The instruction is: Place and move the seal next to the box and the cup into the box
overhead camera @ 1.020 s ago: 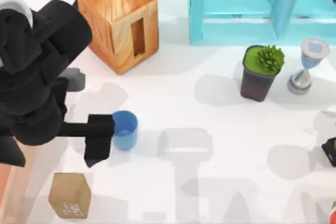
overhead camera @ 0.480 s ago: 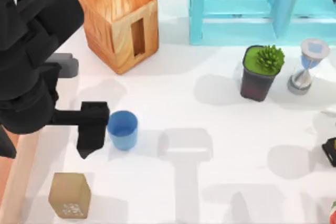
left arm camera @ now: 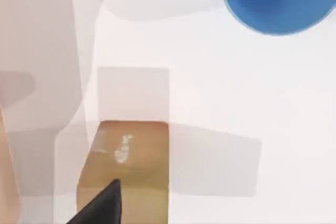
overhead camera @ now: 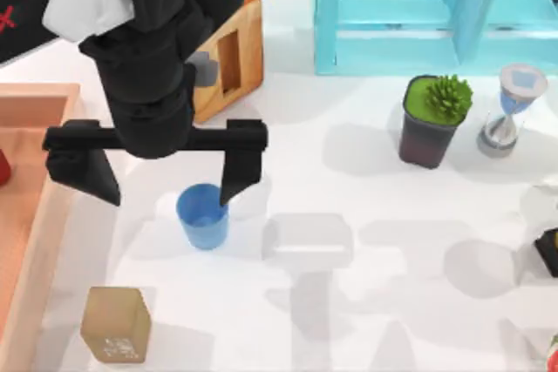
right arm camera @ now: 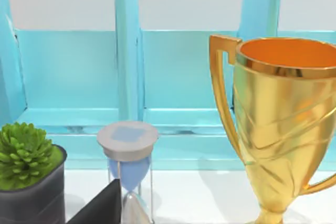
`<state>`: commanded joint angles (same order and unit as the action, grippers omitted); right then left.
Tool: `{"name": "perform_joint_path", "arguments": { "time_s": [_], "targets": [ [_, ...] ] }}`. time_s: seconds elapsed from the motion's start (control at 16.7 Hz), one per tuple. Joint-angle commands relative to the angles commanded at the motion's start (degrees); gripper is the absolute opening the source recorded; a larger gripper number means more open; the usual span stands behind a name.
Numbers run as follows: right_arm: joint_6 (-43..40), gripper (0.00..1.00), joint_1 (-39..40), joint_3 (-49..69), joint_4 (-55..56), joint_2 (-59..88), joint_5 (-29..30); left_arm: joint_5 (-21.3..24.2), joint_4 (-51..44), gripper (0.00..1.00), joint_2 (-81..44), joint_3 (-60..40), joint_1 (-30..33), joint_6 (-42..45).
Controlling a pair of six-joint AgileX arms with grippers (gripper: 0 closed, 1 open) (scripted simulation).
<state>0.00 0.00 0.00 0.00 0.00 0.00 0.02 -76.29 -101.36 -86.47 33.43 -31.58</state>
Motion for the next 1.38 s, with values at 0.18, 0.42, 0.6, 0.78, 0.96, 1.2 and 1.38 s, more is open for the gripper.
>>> {"name": "perform_joint_path", "arguments": {
  "time_s": [0.18, 0.42, 0.6, 0.78, 0.96, 1.2, 1.38],
  "targets": [
    [0.00, 1.00, 0.00, 0.00, 0.00, 0.00, 0.00, 0.02, 3.32, 1.00, -9.50, -6.16, 0.88, -1.10],
    [0.00, 1.00, 0.00, 0.00, 0.00, 0.00, 0.00, 0.05, 5.58, 1.00, -14.10, -9.69, 1.35, -1.67],
    [0.00, 1.00, 0.00, 0.00, 0.00, 0.00, 0.00, 0.06, 5.46, 1.00, -13.93, -9.49, 1.03, -1.61],
    [0.00, 1.00, 0.00, 0.00, 0.00, 0.00, 0.00, 0.05, 7.81, 1.00, -14.47, -7.75, 1.16, -1.46],
    [0.00, 1.00, 0.00, 0.00, 0.00, 0.00, 0.00, 0.07, 13.89, 1.00, -16.06, -3.37, 1.16, -1.46],
    [0.00, 1.00, 0.00, 0.00, 0.00, 0.00, 0.00, 0.08, 21.50, 1.00, -18.16, 2.05, 1.22, -1.48],
    [0.00, 1.00, 0.00, 0.00, 0.00, 0.00, 0.00, 0.08, 22.15, 1.00, -18.38, 2.60, 1.23, -1.49]
  ]
}}
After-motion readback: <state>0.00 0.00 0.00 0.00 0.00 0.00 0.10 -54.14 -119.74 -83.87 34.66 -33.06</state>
